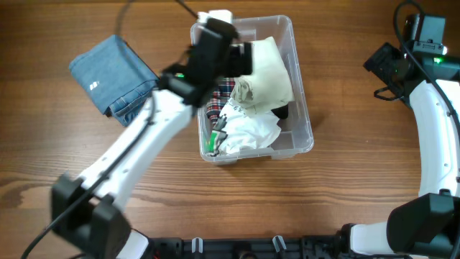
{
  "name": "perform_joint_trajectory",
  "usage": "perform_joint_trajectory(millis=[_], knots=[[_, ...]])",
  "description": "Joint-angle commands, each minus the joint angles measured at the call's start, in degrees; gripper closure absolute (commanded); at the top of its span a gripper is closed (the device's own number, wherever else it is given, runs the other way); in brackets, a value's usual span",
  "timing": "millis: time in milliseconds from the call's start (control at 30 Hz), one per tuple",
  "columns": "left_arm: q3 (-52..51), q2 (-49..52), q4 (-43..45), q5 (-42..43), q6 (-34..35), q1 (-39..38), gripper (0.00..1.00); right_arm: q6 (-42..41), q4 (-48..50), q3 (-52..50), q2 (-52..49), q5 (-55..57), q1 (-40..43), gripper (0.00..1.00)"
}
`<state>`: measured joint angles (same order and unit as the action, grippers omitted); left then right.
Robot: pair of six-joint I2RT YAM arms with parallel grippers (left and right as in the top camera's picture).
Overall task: Pack container
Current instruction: 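Withdraw the left gripper from the bin toward the denim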
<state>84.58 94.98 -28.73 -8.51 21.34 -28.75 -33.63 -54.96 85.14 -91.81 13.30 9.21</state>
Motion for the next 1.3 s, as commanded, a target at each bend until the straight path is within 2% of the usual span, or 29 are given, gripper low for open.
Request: perform_joint_trajectory(millis=[0,167,267,367,567,767,967,1067,1267], knots=[[-0.2,-3.7,-5.2,-2.1,0.0,6.2,0.0,-0.9,0.2,-0.2,-0.6,-0.3,0.1,0.0],[-0.3,-3.2,-14.6,0.2,4.1,18.1,0.0,-0.9,0.2,-0.2,-0.6,-0.3,0.1,0.0],[-1.2,-2.2,-15.3,1.6,5.5,24.0,0.0,-0.9,0.2,-0.2,-0.6,-0.3,0.1,0.0],[-3.1,-0.3,-15.3,2.0,9.8,31.1,0.0,-0.9,0.2,-0.2,-0.6,-0.2,0.1,0.0],[-4.0,6.4,-11.9,15.8,9.8,44.6,0.0,-0.9,0.2,-0.2,-0.6,-0.3,0.1,0.0],[-4.0,9.1,-10.3,27.2,9.8,55.4,0.0,-0.9,0.2,-0.2,-0.6,-0.3,0.1,0.0],[-4.3,9.5,-10.1,27.9,8.9,59.8,0.0,-0.9,0.2,-0.2,-0.6,-0.3,0.1,0.0],[-7.0,10.3,-6.3,31.8,8.8,59.8,0.0,-0.9,0.2,-0.2,-0.6,-0.3,0.1,0.0],[-11.7,11.0,-2.2,32.3,8.7,61.2,0.0,-0.9,0.2,-0.2,-0.6,-0.3,0.1,0.0]])
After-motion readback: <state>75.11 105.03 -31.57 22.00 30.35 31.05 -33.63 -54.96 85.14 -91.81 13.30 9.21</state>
